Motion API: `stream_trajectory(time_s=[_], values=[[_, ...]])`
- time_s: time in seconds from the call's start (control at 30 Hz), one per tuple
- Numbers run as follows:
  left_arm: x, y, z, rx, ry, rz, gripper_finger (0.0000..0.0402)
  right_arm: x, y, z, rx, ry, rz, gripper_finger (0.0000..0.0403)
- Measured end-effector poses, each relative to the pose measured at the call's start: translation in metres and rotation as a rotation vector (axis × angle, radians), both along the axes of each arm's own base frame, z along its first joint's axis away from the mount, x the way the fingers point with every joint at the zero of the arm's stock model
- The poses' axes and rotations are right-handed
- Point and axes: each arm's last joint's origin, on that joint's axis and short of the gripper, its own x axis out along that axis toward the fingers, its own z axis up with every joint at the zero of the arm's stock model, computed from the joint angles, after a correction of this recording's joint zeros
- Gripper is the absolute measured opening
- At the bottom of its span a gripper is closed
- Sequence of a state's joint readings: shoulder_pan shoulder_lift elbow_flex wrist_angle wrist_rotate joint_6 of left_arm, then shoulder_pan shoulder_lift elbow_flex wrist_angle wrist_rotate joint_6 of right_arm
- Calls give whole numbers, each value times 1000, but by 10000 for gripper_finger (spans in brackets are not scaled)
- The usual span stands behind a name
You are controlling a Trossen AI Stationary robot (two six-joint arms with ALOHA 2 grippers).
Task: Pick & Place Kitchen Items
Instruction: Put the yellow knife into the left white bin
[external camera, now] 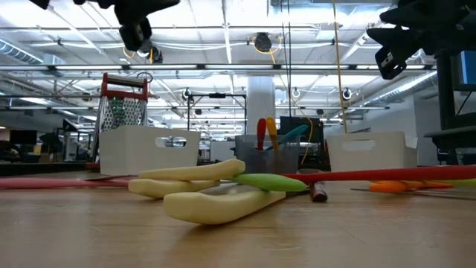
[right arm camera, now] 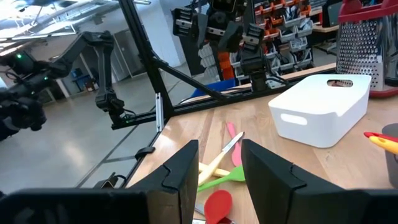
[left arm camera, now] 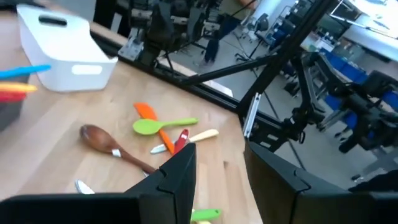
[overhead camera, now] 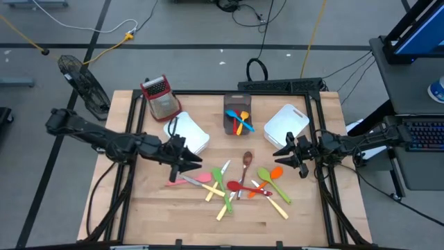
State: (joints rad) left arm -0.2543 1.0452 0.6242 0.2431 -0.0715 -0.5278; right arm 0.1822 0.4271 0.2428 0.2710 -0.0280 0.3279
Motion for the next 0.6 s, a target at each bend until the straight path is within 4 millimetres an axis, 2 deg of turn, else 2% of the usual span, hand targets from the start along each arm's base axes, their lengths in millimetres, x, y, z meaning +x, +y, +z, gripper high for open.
stream_trajectory(time_s=[0.33, 0.6], values=[[-28, 4, 21, 89, -81, -114, 141, 0, 0, 0, 0, 0, 0, 114], [-46, 2, 26, 123, -79, -188, 141, 0, 0, 0, 0, 0, 0, 114]])
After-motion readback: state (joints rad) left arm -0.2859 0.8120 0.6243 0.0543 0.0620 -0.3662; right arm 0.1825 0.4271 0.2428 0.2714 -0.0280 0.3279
